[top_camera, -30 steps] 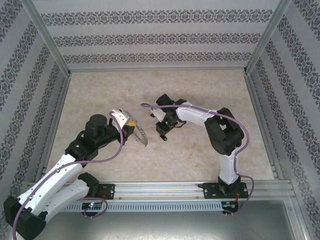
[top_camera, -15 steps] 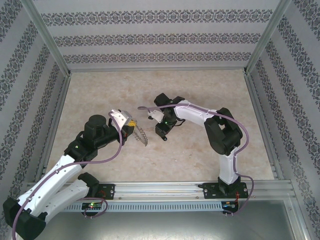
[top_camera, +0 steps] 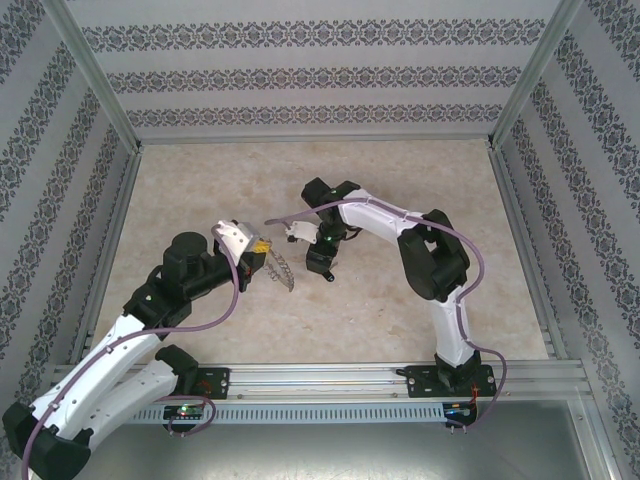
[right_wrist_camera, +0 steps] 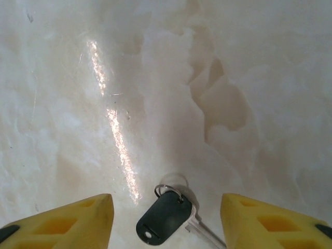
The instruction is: Put the keys on the keyring
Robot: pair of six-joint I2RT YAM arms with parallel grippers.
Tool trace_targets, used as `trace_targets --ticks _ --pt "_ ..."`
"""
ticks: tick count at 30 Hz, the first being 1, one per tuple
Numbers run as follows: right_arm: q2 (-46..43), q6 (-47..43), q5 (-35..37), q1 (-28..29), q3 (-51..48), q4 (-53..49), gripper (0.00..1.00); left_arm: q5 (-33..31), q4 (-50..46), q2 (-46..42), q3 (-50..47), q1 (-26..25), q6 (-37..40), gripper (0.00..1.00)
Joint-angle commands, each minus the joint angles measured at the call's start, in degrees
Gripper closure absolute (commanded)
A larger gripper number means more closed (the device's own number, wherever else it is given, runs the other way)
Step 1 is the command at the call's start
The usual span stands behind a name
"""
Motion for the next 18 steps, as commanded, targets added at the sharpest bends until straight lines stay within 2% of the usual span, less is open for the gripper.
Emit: trace_targets --ticks 1,7,18 --pt "1.29 -6.06 -1.92 -0.87 0.71 -2.14 0.48 0.07 -1.29 -1.35 1.44 0.58 -0.3 1.0" --pt "3.15 -8.11 -1.83 -1.03 1.65 -2.37 0.52 -0.08 -3.44 -2.13 1.88 0.59 -0.14 1.0" --pt "6.65 -9.22 0.03 -0.71 3.94 -3.76 0.52 -0.23 -3.41 -1.88 2.13 0.58 0.05 1.0"
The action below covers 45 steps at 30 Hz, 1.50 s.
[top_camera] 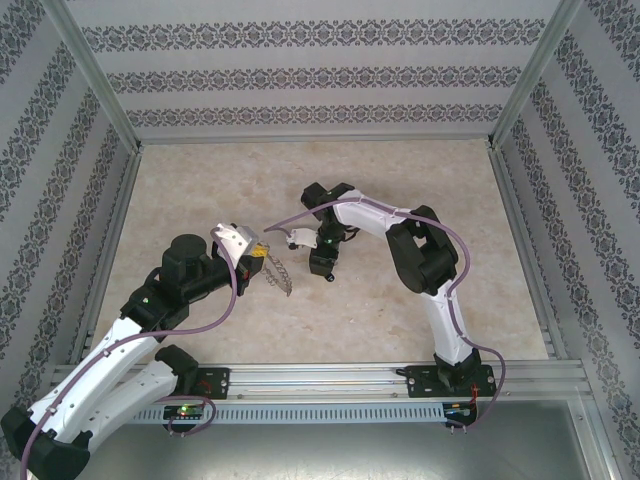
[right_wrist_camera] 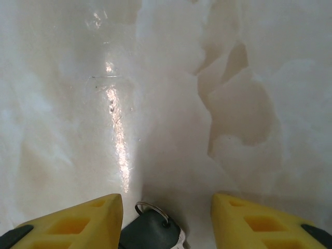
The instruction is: Put the keys on the keyring
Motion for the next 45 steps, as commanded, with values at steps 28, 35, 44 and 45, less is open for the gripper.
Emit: trace_targets --ticks 28,35,44,45 --pt "1.45 -4.59 3.63 2.3 -0.84 -3.88 0.8 -0.44 -0.43 -1.03 2.44 0.53 0.73 1.0" --pt "0.08 -3.8 2.1 1.47 -0.91 -3.84 0.98 -0.68 -0.55 -1.38 2.32 0.6 0.82 1.0" --pt "-4.75 -0.9 -0.94 -1.07 -3.68 -2.0 1.0 -0.78 -0.65 -1.47 2.23 0.59 0.67 1.0" --pt "-5.38 0.09 -0.85 -1.18 -4.2 -1.45 1.0 -0.8 -0.67 -1.47 2.25 0.55 0.73 1.0"
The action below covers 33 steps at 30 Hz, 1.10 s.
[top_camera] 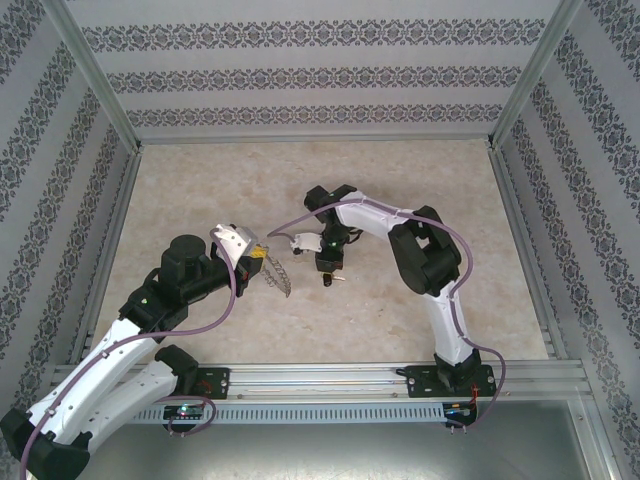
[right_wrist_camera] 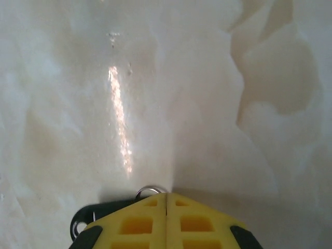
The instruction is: Put the keys on the keyring
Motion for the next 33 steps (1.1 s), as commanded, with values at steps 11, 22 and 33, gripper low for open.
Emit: trace_targets --ticks 11,22,33 --pt "-9.77 10.65 -5.32 -1.12 -8.63 3.81 0.88 -0.47 0.93 -0.99 1.88 0.58 0.62 1.0" --pt "-3.86 8.12 -3.26 -1.12 -2.96 1.34 0.64 -0.65 0.65 -1.86 1.92 0.55 0.58 1.0" --pt "1.19 6.8 0.22 -0.15 0.51 -1.45 0.66 -0.74 0.98 -1.61 1.8 0.59 0.7 1.0"
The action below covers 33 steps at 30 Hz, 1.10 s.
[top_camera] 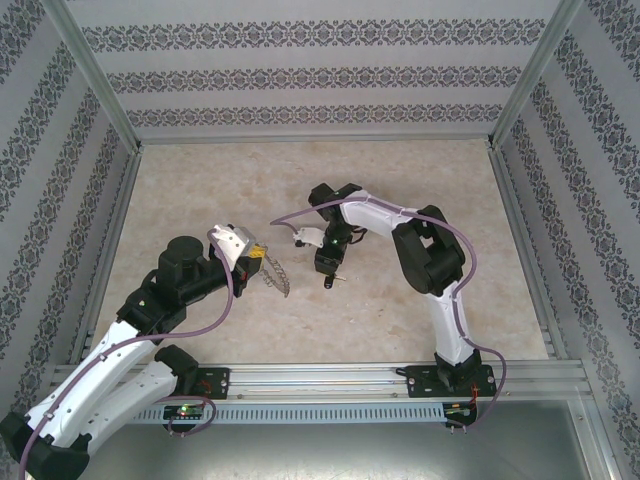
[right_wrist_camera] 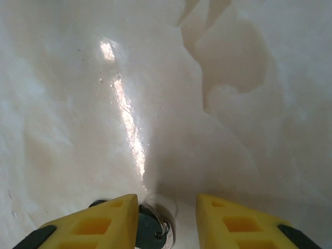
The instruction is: Put the keys on the keyring
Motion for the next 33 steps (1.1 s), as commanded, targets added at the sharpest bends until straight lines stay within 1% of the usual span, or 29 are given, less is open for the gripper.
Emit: trace_targets --ticks 1,8,19,28,33 --pt "1.16 -1.77 1.72 0.72 1.26 -3.14 0.67 -0.51 1.07 -0.49 1.76 0.59 0.67 1.0" --pt "0.59 -1.46 2.89 0.79 0.07 -4.58 0.69 -0.52 1.48 -0.37 1.42 0.58 0.45 1.0" --pt "-0.76 -1.28 1.27 1.66 -1.93 -5.86 0.72 -0.28 1.86 -0.35 1.51 0.56 0.33 1.0" --pt "-3.68 -0.27 0.71 1.65 -4.07 -6.04 0.71 0.07 2.56 -0.27 1.24 0.6 0.01 1.0" --pt "-3.12 -0.18 0.85 1.68 -3.33 -6.08 0.75 0.03 2.52 -0.52 1.16 0.56 -0.08 1.0"
